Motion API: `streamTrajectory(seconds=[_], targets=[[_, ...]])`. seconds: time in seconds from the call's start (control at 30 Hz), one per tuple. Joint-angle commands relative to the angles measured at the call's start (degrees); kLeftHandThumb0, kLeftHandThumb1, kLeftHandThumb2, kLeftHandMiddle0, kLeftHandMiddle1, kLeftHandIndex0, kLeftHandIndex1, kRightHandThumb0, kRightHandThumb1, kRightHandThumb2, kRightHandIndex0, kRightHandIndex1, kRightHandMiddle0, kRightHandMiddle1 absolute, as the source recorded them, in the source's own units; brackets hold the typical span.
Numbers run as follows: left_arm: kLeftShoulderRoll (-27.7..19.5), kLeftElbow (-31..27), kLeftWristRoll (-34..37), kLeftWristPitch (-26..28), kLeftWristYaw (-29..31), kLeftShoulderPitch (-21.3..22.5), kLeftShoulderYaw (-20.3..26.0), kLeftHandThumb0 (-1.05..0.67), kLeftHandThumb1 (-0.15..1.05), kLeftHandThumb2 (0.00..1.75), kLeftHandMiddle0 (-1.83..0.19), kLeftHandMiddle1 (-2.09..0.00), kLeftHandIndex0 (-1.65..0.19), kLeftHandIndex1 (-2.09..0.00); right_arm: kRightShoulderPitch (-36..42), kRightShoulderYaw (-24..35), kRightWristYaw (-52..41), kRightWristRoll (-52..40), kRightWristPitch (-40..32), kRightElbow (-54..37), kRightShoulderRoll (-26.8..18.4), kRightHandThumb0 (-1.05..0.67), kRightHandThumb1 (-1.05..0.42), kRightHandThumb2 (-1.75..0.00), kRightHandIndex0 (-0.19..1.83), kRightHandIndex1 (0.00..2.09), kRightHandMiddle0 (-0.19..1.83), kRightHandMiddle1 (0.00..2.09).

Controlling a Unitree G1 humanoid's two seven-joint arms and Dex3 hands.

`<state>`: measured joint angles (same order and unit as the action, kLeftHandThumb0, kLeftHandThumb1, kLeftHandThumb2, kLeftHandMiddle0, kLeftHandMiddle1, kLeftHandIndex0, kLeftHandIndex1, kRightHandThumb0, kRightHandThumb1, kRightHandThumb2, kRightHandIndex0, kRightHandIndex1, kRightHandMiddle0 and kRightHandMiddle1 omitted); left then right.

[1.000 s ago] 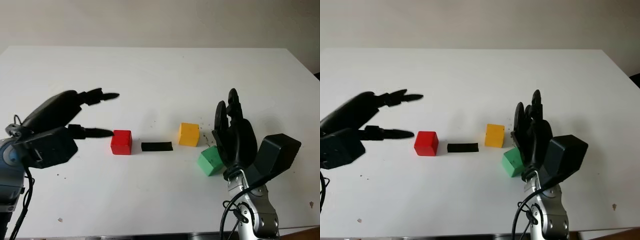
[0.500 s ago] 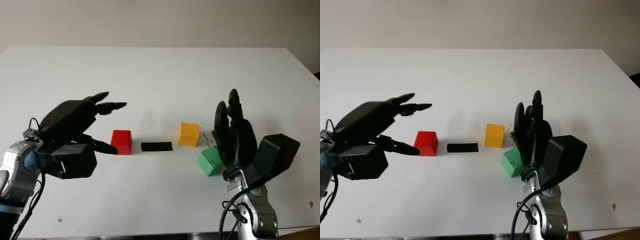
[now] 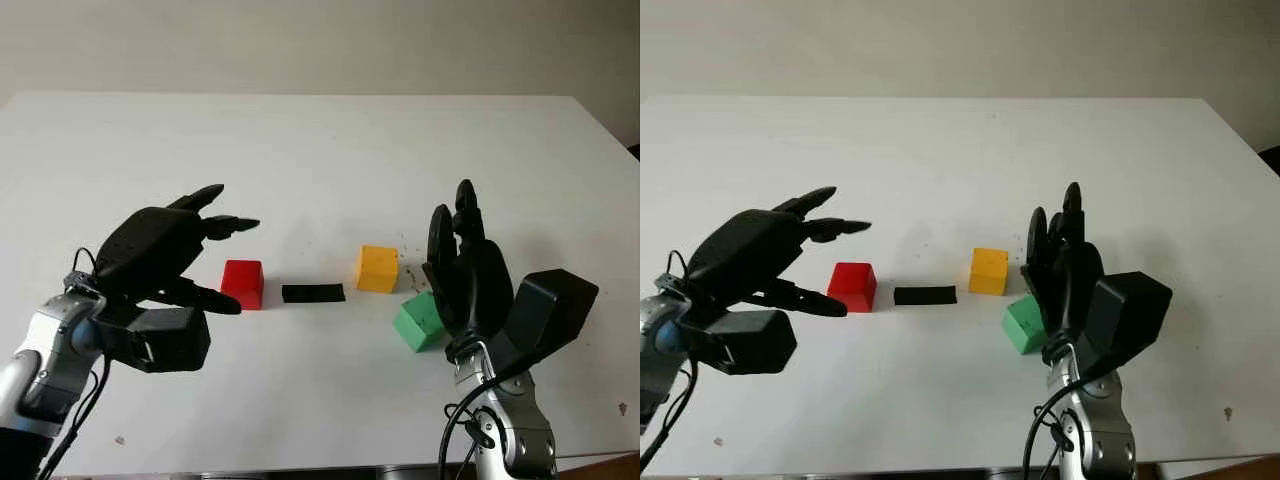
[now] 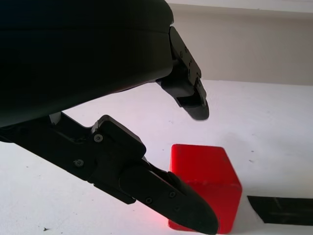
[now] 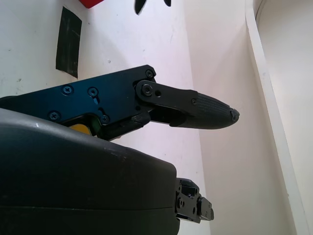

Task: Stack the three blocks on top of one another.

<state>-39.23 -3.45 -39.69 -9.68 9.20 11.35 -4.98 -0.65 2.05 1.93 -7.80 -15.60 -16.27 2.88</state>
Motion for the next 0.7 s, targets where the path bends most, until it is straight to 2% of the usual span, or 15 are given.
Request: streamTrajectory(seconds=[0.0,0.13,0.3,0.47,0.57,0.67], targets=[[0.61,0.38,-1.00,0.21,-1.09,-0.59,-0.65,-0.80,0.81,0.05,-0.21,-0.06,-0.31,-0.99,0.24,0.02,-0.02,-0.17,0.13,-1.30,0.09,-0.65,-1.05,-0.57,-0.18,0.05,-0.13,0.05],[0.57,0.90,-2.59,0.27,-2.25,-0.44,-1.40,-0.81,0.81,0.05,-0.24,-0.08,-0.34,-1.08,0.14,0.10,0.31,-0.21,0.14,-1.21,0.32,-0.66,-1.05,-0.56,-0.17,0.05,-0.13,0.06],[0.46,0.89,-2.55,1.36,-0.54,-0.35,-2.06,-0.81,0.82,0.06,-0.23,-0.07,-0.31,-1.08,0.09,0.26,0.04,-0.57,0.68,-0.92,0.30,-0.67,-1.05,-0.55,-0.18,0.05,-0.13,0.05],[0.83,1.32,-2.34,1.34,-0.84,-0.36,-2.47,-0.83,0.83,0.06,-0.26,-0.08,-0.34,-1.10,0.18,0.41,-0.17,-0.93,1.24,-0.74,0.24,-0.67,-1.05,-0.55,-0.18,0.05,-0.13,0.05],[1.23,1.64,-0.76,0.77,-0.82,-0.46,-2.17,-0.80,0.83,0.06,-0.29,-0.09,-0.39,-1.12,0.18,0.53,0.01,-1.29,1.13,-0.84,0.49,-0.66,-1.05,-0.54,-0.18,0.05,-0.13,0.05],[1.89,2.66,5.21,-0.98,1.13,-0.55,-1.22,-0.71,0.83,0.05,-0.30,-0.08,-0.42,-1.15,0.02,0.47,0.11,-1.22,0.70,-0.92,0.37,-0.66,-1.05,-0.55,-0.18,0.05,-0.14,0.05]])
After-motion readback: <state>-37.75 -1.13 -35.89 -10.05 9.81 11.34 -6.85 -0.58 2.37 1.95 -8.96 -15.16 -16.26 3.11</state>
